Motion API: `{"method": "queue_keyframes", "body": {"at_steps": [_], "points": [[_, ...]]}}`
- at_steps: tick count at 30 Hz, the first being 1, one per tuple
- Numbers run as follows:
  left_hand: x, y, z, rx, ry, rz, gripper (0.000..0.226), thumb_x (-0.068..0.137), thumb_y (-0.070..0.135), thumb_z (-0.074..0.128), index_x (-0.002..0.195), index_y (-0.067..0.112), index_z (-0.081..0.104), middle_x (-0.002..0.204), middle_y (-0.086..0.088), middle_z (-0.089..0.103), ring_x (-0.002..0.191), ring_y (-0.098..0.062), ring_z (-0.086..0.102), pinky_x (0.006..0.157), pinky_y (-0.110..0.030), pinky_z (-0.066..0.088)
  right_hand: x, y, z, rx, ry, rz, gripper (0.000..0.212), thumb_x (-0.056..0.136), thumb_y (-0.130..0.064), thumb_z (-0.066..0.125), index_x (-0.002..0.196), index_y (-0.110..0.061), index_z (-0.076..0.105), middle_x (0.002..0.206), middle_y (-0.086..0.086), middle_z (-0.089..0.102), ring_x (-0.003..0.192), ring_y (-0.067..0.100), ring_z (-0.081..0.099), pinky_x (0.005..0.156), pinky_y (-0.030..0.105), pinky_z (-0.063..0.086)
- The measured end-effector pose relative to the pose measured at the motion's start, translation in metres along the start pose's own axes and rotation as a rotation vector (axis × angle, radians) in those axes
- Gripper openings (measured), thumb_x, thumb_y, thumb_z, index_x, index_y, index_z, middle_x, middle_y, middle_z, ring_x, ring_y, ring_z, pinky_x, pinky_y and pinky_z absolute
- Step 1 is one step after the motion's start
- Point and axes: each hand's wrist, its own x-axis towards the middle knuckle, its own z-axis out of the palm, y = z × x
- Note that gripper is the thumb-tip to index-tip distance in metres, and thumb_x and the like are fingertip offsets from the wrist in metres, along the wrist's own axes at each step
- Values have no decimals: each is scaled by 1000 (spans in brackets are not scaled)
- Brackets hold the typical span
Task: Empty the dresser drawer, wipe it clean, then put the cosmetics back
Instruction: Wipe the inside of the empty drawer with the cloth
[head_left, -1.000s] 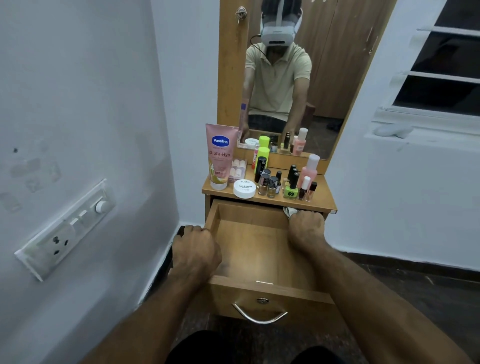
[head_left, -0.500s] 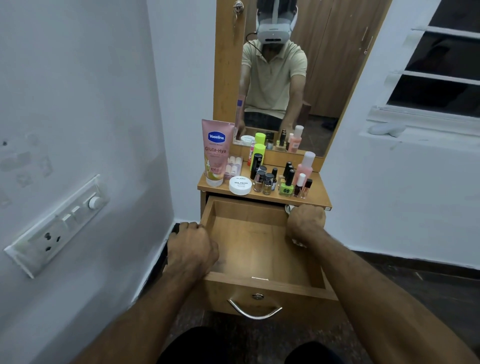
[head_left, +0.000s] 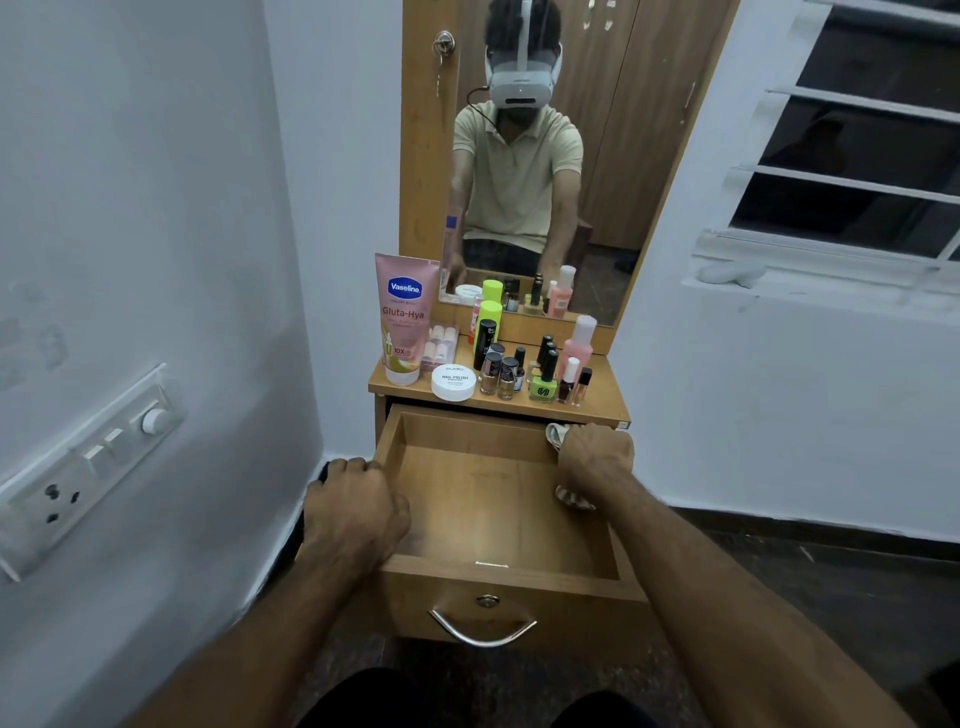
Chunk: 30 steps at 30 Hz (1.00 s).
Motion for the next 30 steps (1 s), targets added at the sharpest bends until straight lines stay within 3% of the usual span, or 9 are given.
{"method": "queue_keyframes", "body": {"at_steps": [9, 15, 21, 24, 30], "points": [[0, 3, -3, -4, -22, -4, 52, 93, 51, 44, 127, 17, 60, 129, -2, 62, 118, -21, 55, 95, -41, 51, -13, 2, -18, -109, -66, -76, 27, 97, -34, 61, 115, -14, 68, 112, 1, 68, 91, 17, 55, 74, 28, 44], [0, 3, -4, -4, -25, -3, 52, 93, 53, 44, 127, 18, 61, 130, -2, 61, 118, -21, 55, 95, -40, 52, -14, 5, -9, 56, -25, 17, 26, 97, -34, 59, 113, -15, 67, 89, -1, 59, 82, 15, 56, 70, 29, 46], [-2, 2, -6, -22, -18, 7, 50, 93, 51, 46, 127, 18, 61, 130, -1, 62, 119, -21, 55, 94, -40, 51, -21, 9, -20, -148, -141, -82, 24, 94, -41, 60, 102, -20, 66, 83, -4, 57, 88, 15, 58, 72, 28, 44], [-2, 2, -5, -29, -13, 7, 49, 93, 51, 47, 126, 18, 62, 128, -1, 62, 118, -21, 56, 93, -39, 53, -21, 9, -20, -166, -189, -96, 23, 94, -38, 60, 106, -20, 68, 82, -2, 57, 87, 13, 57, 75, 28, 45], [-3, 4, -4, -13, -23, 15, 51, 93, 54, 46, 127, 19, 61, 130, 0, 62, 121, -19, 55, 96, -38, 52, -31, 5, 1, -134, -4, -61, 24, 101, -27, 53, 108, -14, 71, 94, 0, 68, 82, 15, 62, 67, 27, 50]]}}
